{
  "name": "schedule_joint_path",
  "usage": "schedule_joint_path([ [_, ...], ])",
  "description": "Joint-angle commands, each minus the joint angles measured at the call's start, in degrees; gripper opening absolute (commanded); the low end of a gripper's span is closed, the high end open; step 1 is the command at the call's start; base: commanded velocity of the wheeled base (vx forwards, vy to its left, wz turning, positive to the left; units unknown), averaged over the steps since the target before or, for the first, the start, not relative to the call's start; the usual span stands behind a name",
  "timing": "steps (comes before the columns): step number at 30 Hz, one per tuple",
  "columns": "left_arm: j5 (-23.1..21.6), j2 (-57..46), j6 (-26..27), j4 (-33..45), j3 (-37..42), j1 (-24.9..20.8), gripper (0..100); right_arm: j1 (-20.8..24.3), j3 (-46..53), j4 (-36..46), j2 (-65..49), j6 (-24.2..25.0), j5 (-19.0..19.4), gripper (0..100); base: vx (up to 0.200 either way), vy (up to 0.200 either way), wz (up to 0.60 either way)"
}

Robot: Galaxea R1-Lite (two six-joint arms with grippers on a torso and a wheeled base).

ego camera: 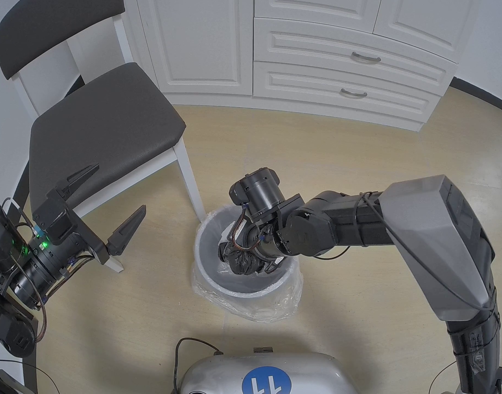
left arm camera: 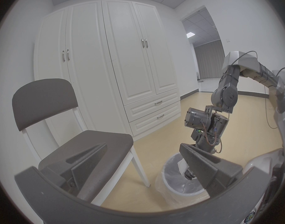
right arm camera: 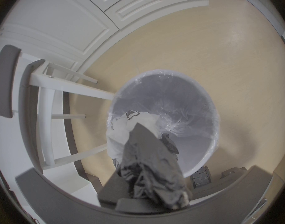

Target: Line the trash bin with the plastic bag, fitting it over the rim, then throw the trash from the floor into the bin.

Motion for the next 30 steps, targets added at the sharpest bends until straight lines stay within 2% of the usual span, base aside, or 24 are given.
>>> schedule_joint_path([
  [1,-0.1,0.0,0.0,0.0,-0.1,0.0,100,-1.6,-3.3,0.1,4.6,0.6,-0.1,0,0.0,0.0,0.0],
  [8,0.0,0.0,0.1,0.0,0.0,0.0,100,-2.4,-5.2,0.1,7.5,0.8,-0.2,0,0.0,0.0,0.0],
  [14,-0.1,0.0,0.2,0.0,0.2,0.0,100,-2.4,-7.3,0.1,13.0,2.3,-2.9,0,0.0,0.0,0.0],
  [22,-0.1,0.0,0.2,0.0,0.2,0.0,100,-2.4,-7.3,-0.6,13.4,3.2,-3.2,0,0.0,0.0,0.0],
  [30,-0.1,0.3,0.3,0.0,0.2,-0.1,100,-2.2,-7.3,-8.6,13.5,3.3,-3.1,0,0.0,0.0,0.0],
])
